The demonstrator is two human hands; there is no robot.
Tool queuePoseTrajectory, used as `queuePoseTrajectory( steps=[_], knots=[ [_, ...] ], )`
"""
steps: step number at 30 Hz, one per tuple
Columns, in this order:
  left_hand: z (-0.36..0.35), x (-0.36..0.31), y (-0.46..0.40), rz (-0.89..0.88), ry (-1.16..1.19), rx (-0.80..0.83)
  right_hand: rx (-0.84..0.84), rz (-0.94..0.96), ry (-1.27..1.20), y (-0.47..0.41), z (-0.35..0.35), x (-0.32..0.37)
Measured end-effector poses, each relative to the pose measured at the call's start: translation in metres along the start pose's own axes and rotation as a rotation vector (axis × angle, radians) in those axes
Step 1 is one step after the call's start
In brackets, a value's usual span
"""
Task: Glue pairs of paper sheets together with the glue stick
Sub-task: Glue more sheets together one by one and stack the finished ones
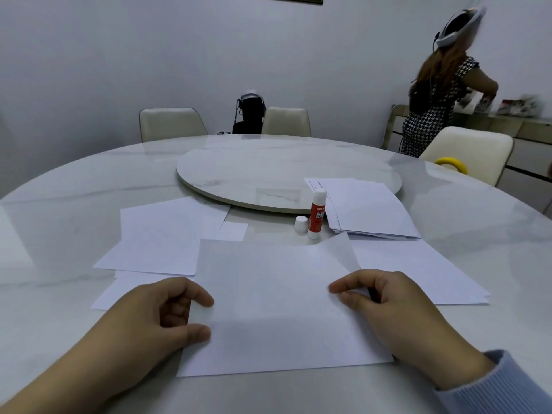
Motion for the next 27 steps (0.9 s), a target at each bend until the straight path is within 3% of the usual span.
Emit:
queuePoseTrajectory(
  steps=[10,14,16,18,20,23,27],
  knots=[
    [-0.004,-0.007,0.008,-0.093,-0.303,-0.009,-0.082,0.045,0.078,0.010,0.002,0.011],
    [-0.009,-0.011,0.003,-0.063,-0.536,0.101,-0.210,0.101,0.362,0.016,0.005,0.027],
    [-0.011,-0.019,-0.003,-0.081,-0.560,0.053,-0.259,0.173,0.463,0.018,0.003,0.039],
    [-0.016,-0.033,-0.010,-0.136,-0.539,-0.082,-0.173,0.217,0.483,0.014,-0.009,0.051],
    [-0.035,-0.044,-0.023,-0.197,-0.580,-0.119,0.009,0.210,0.517,0.005,-0.034,0.053],
    [-0.079,-0.042,-0.038,-0.152,-0.688,0.064,0.182,0.189,0.641,-0.004,-0.067,0.046],
    [-0.090,-0.026,-0.039,-0.104,-0.788,0.214,0.213,0.160,0.714,-0.008,-0.076,0.031]
  ],
)
Point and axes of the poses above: each hand's wrist, its own y-axis away from the middle knuckle, its own z-axis out of the back of the hand, x = y × z, the point moved 5 cm from there along -y, towards the middle knuckle, and after that the axes turned 5 degrees about -z, right-handed, at the moved point
